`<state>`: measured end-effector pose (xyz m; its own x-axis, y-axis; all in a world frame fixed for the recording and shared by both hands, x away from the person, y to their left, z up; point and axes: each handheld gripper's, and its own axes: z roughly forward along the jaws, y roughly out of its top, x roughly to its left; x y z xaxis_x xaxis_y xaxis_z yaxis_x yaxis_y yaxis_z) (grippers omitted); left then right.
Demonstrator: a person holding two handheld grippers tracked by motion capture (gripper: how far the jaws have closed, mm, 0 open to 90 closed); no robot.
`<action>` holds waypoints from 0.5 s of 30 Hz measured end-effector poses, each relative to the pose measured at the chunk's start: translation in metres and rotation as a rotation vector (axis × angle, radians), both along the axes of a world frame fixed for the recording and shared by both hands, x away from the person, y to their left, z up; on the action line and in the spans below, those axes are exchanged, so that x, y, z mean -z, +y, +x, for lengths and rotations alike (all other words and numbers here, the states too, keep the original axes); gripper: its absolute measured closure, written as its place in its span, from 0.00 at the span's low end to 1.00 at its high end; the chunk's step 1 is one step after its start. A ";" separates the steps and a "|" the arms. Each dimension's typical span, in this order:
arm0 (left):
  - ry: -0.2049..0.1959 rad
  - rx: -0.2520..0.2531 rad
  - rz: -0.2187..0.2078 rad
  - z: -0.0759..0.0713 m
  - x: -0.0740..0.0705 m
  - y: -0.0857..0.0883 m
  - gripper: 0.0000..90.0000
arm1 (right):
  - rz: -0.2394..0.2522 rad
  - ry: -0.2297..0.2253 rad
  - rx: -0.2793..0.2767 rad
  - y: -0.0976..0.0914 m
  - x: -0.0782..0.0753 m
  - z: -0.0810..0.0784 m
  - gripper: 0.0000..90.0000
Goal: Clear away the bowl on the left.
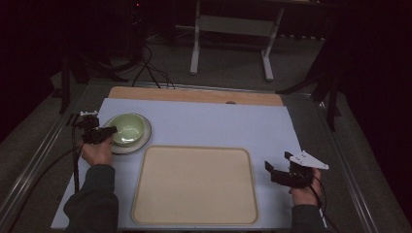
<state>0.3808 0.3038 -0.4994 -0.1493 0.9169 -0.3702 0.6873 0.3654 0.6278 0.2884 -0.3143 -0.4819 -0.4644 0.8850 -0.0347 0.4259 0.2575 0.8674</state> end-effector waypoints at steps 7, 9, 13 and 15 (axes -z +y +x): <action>-0.039 0.011 -0.013 -0.006 -0.008 -0.001 0.91 | 0.003 -0.002 0.003 -0.002 -0.001 0.000 0.16; -0.048 0.019 -0.017 -0.008 -0.011 -0.002 0.91 | 0.003 -0.002 0.006 -0.002 -0.001 0.000 0.16; -0.062 0.027 -0.017 -0.012 -0.016 -0.001 0.90 | 0.005 -0.003 0.006 -0.002 -0.001 0.000 0.16; -0.070 0.033 -0.014 -0.014 -0.019 -0.001 0.90 | 0.005 -0.002 0.005 -0.002 -0.001 0.000 0.16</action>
<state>0.3663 0.3023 -0.4806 -0.0926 0.9156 -0.3912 0.6533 0.3524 0.6701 0.2885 -0.3161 -0.4811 -0.4596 0.8875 -0.0315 0.4252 0.2511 0.8696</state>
